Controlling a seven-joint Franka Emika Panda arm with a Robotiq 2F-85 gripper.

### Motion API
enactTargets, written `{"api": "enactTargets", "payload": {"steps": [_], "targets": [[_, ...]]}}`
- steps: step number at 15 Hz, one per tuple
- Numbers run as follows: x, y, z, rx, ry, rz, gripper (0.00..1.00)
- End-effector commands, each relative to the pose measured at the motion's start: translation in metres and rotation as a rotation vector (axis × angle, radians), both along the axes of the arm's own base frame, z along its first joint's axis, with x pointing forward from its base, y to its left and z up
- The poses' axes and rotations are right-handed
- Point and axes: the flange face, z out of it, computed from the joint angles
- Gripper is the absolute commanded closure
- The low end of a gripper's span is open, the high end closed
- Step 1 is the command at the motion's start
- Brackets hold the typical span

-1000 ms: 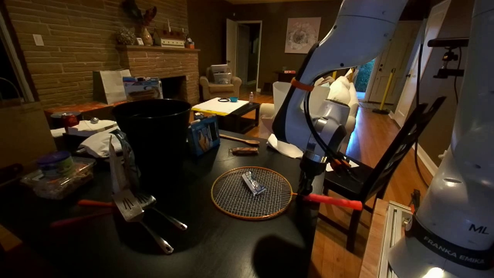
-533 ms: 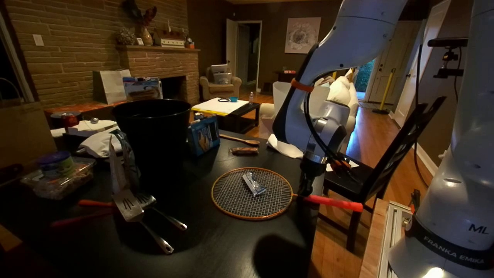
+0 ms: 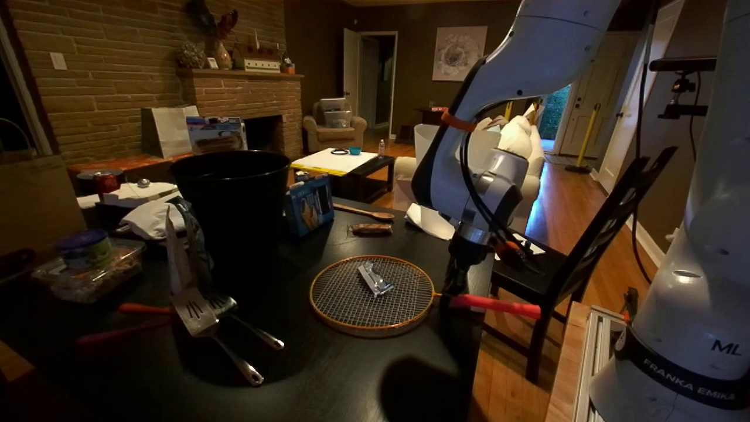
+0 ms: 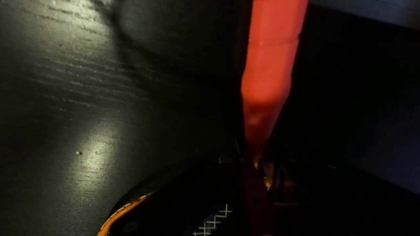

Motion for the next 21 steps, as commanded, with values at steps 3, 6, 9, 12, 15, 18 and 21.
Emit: {"api": "enactTargets", "payload": {"steps": [3,6,9,12,15,18,21], "targets": [[0.008,0.005,0.017,0.036,-0.052,-0.014,0.96],[0.011,0.006,0.021,0.037,-0.065,-0.015,0.96],[0.009,0.006,0.015,0.013,-0.043,-0.009,0.96],[0.01,0.006,0.014,0.009,-0.043,-0.011,0.96],[0.013,0.005,0.022,0.035,-0.072,-0.021,0.96],[0.013,0.004,0.029,0.037,-0.087,-0.023,0.96],[0.015,0.002,0.031,0.024,-0.091,-0.02,0.96]]}}
